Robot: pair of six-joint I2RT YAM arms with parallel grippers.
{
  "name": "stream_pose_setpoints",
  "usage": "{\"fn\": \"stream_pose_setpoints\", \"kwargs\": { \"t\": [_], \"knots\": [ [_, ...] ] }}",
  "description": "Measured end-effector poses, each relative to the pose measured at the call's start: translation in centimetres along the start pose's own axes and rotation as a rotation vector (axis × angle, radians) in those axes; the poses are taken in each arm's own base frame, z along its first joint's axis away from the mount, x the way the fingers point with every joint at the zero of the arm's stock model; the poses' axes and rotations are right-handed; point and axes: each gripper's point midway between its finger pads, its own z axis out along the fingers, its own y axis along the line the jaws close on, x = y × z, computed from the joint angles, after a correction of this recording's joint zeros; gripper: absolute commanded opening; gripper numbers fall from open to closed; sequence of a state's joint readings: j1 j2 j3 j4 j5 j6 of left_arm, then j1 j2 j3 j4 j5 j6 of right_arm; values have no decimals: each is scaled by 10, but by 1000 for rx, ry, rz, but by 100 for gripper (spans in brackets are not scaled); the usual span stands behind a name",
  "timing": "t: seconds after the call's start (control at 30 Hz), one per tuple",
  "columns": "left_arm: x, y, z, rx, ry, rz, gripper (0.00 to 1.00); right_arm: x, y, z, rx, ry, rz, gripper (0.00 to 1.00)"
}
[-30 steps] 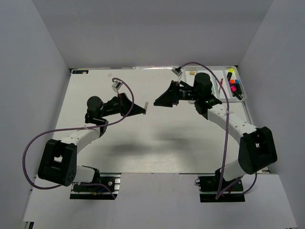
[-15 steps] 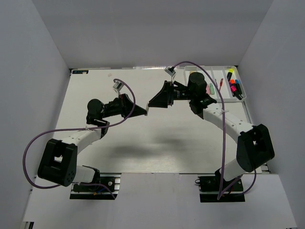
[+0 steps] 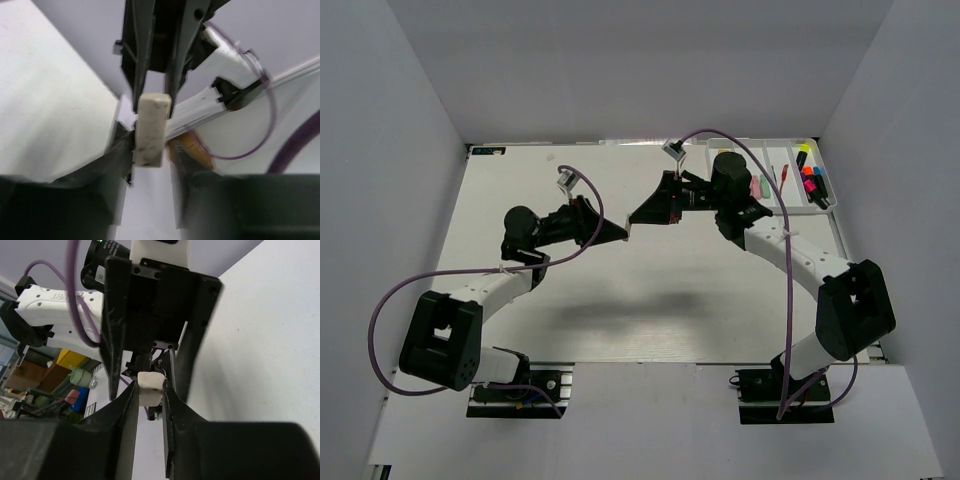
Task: Sort the stationery into containers
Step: Place the stationery into the container
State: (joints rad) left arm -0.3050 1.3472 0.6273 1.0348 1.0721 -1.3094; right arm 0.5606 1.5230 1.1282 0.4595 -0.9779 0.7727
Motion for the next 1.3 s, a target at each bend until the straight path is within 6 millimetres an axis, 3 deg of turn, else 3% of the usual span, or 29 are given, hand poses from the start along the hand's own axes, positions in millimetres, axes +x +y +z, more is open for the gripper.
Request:
{"fn": "stream_pose_setpoints", "kwargs": {
  "t": [0.07, 0.17, 0.27, 0.37, 0.47, 0.57, 0.7, 0.83, 1.03, 1.13, 1.23, 1.27, 1.3],
  "knots": [
    [1, 7, 0, -27, 8, -14, 89, -1, -3, -1, 14, -3, -1, 0],
    [-7, 25, 3, -123, 26, -47, 94, -2, -15, -6, 61, -7, 7, 0],
    [-23, 38, 4, -223, 22, 0, 98, -11, -36, -25, 141, -32, 18, 0],
    [-40, 53, -2, -360, -18, 62, 98, -25, -64, -53, 259, -61, 3, 0],
    [-57, 71, -15, -542, -58, 123, 98, -57, -95, -88, 444, -91, -92, 0],
    [-79, 88, -29, -722, -75, 192, 98, -103, -135, -131, 699, -96, -257, 0],
    [-89, 114, -54, -923, -64, 256, 98, -126, -184, -172, 933, -30, -383, 0],
    [-81, 137, -73, -1053, -9, 263, 98, -118, -251, -205, 1106, 108, -412, 0],
    [-67, 158, -92, -1150, 64, 247, 98, -81, -346, -235, 1210, 275, -305, 0],
    [-65, 160, -98, -1180, 82, 257, 98, -59, -370, -250, 1244, 333, -253, 0],
    [-63, 162, -103, -1201, 94, 264, 98, -46, -380, -262, 1270, 369, -225, 0],
    [-63, 162, -103, -1204, 98, 266, 98, -46, -382, -264, 1275, 371, -223, 9],
    [-63, 163, -104, -1206, 100, 268, 98, -47, -384, -265, 1281, 370, -223, 33]
  ]
}}
